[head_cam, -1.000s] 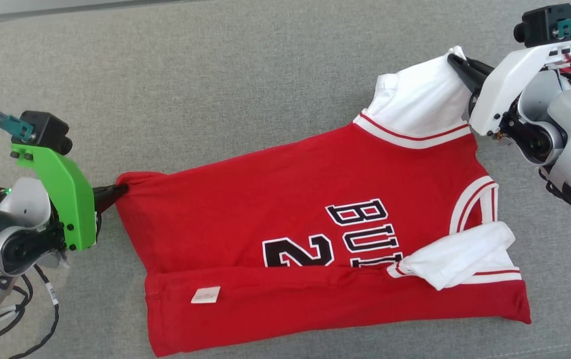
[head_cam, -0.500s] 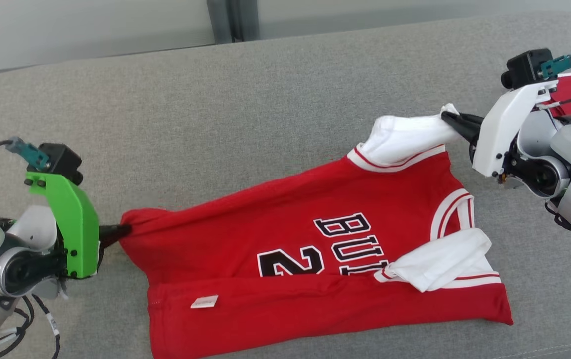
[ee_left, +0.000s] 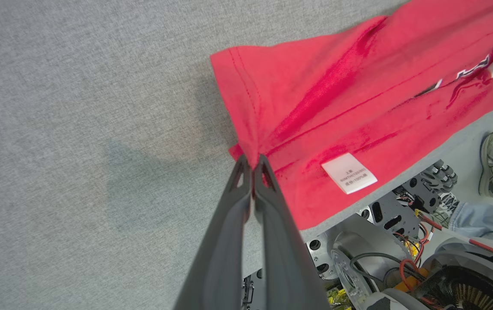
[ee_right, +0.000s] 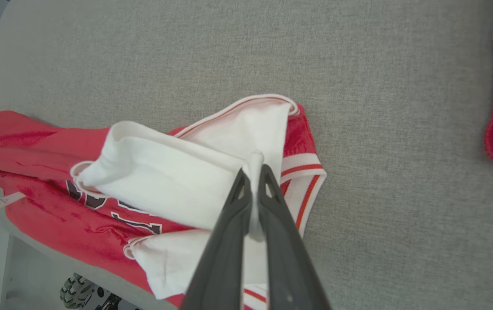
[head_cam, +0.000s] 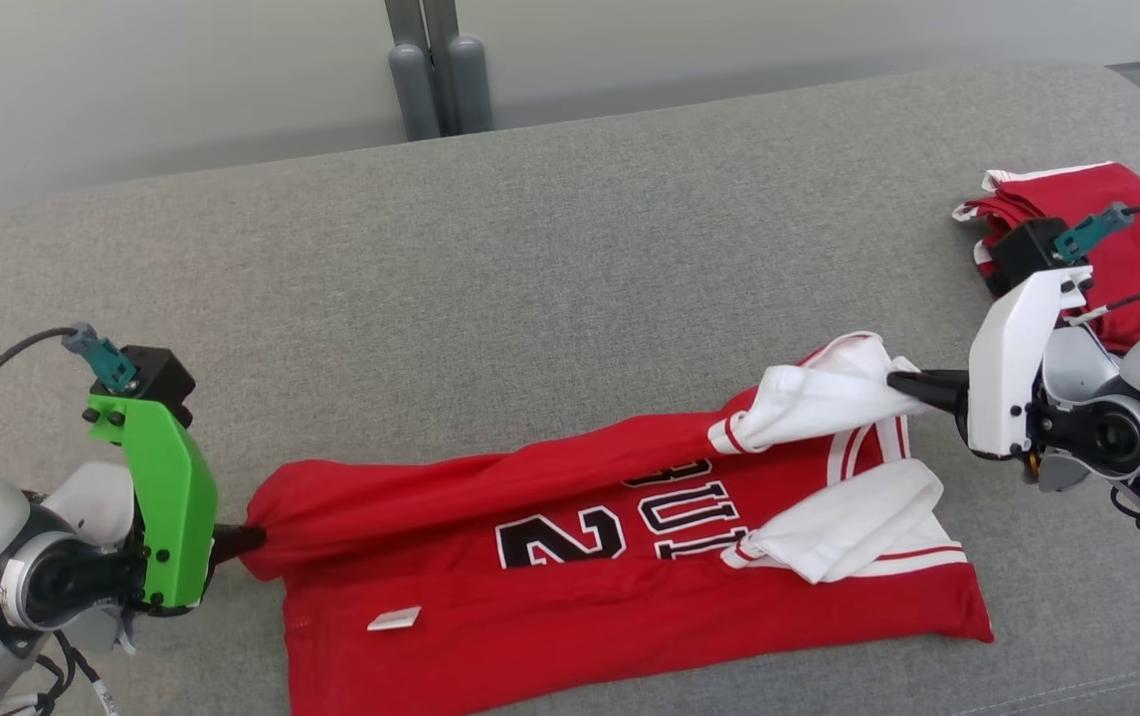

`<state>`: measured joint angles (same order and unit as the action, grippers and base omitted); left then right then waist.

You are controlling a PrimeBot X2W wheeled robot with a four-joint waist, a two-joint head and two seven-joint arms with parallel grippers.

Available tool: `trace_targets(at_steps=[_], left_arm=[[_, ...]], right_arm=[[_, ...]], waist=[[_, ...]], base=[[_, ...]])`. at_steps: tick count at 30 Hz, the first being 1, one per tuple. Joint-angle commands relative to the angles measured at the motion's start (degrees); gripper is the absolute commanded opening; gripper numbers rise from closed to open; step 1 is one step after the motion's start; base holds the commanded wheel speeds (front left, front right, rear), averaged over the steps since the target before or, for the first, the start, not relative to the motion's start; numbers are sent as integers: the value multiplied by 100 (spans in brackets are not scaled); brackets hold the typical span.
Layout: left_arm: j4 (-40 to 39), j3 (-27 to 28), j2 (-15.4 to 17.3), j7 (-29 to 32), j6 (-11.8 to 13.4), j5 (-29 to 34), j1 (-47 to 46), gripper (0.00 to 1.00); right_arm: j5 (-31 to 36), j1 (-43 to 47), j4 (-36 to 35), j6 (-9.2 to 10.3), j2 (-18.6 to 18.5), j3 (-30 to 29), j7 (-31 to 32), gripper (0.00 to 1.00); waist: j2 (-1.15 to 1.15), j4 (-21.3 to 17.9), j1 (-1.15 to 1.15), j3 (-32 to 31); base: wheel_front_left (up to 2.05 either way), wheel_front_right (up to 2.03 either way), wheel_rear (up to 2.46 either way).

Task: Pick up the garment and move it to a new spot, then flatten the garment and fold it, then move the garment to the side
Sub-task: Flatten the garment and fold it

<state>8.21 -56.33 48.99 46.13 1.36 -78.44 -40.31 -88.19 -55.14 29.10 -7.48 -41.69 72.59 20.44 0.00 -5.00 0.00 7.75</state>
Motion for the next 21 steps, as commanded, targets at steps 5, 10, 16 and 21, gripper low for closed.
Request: trace_targets(at_steps=[5,10,16,21], left_arm=[[-39,-93,57,54,59,-23,236,0],[-129,-140,163,93,66,-95,396,0],[-179,-191,163,108,65,-167,546,0],[-164,-239,97,80,61,-155,637,0]], right_arm=[[-3,184,-194,-3,-121,22,295,0],[50,339,-315,-3,-177,40,465,0],[46,521,-302,-3,-169,53,620,0],[71,639,-304,-3,-113,57,663,35]], waist=[[0,-79,0,-45],[0,-93,0,-58],[0,-74,0,-88],[0,-65,0,-118]], base=[[0,0,0],[0,0,0],[0,0,0],[0,0,0]])
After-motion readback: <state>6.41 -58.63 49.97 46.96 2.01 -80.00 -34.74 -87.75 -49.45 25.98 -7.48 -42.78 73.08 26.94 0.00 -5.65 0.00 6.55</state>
